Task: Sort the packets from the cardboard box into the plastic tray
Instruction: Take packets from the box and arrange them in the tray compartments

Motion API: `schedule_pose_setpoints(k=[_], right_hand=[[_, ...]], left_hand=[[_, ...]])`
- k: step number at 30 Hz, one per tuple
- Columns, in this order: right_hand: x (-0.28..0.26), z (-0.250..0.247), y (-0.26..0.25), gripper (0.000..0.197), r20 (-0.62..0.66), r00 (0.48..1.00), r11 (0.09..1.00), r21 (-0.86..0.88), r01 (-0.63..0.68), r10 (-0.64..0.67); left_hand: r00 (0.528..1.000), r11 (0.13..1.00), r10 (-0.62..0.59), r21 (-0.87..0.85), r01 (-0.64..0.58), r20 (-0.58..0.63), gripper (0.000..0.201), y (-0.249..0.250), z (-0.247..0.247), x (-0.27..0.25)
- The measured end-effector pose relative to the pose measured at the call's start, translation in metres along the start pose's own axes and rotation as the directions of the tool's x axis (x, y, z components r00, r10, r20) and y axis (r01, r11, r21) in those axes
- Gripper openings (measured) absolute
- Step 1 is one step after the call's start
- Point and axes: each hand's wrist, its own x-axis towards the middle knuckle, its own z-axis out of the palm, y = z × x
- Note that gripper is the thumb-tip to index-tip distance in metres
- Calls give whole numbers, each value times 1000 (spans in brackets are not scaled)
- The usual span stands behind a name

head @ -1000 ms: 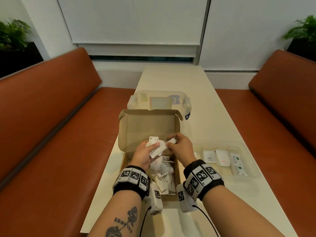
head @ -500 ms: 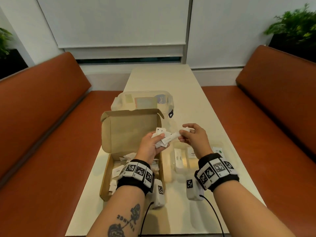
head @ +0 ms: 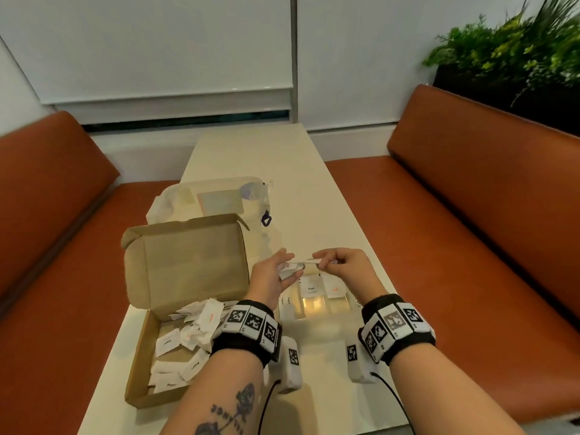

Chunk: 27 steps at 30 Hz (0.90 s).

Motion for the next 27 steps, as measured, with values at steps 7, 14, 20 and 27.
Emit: schedule_pose_setpoints(k=[7,14,20,27], right_hand=[[3,2,10,19,45,994,992,63,-106,104],[14,13,15,8,-17,988,981,-113,-157,156],[18,16,16,7,17,977,963,-172,-205,211],[27,7,7,28,-80,987,966,-207,-153,140]], left_hand=[[993,980,114,166,-107,-36,22,-7,-1,8],[986,971,164,182,-158,-20,24,-4,-6,12],[984,972,169,174,-157,-59,18,-12,-12,22],[936,817,332,532,-224,-116,24,-19,-19,34]])
